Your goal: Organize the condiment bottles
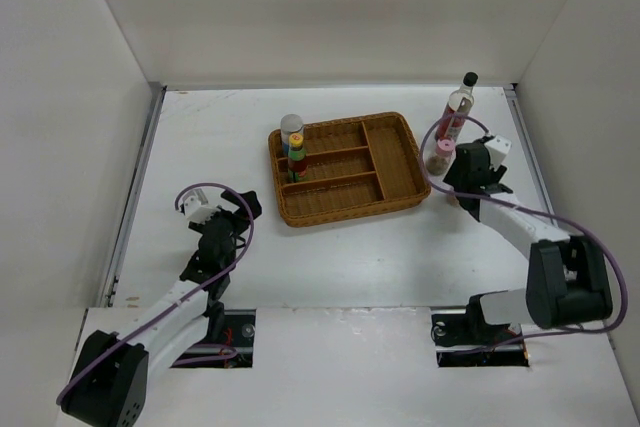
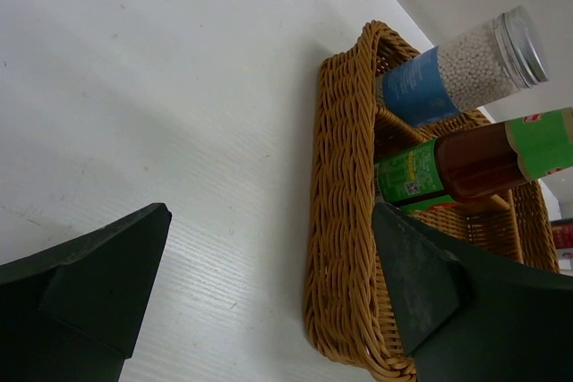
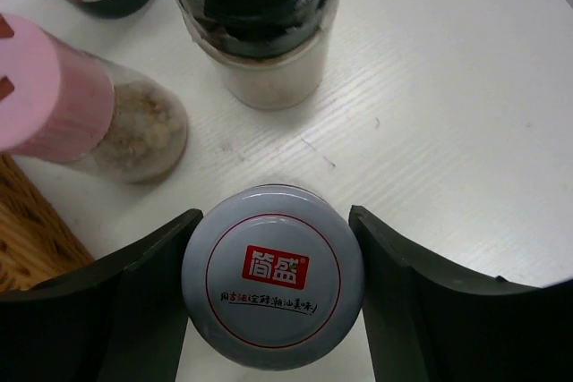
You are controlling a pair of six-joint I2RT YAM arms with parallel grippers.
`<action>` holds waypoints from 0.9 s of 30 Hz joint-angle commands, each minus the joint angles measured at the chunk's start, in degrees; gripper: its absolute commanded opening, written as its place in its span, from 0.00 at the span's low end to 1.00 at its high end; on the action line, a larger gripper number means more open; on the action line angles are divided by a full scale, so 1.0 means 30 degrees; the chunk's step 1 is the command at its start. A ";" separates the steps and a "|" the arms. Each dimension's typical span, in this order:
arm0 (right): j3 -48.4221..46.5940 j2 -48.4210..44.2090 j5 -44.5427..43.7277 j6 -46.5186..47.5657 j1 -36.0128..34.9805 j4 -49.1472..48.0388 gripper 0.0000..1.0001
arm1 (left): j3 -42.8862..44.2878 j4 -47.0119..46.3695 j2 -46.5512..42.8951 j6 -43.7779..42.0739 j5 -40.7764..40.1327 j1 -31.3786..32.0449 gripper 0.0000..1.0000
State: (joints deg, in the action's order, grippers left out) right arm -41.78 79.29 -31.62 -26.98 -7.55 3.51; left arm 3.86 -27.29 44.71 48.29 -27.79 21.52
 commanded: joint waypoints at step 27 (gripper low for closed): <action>-0.9187 0.6321 0.1926 0.0585 -1.6509 -0.6707 0.52 | -0.0290 -0.1216 -0.0313 0.0221 0.0123 -0.0215 1.00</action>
State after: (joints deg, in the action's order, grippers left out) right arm -64.16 97.89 -24.86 -26.30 -56.05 -8.21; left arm 3.66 -27.73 44.34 48.45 -27.77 21.39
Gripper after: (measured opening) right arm 0.703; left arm 0.997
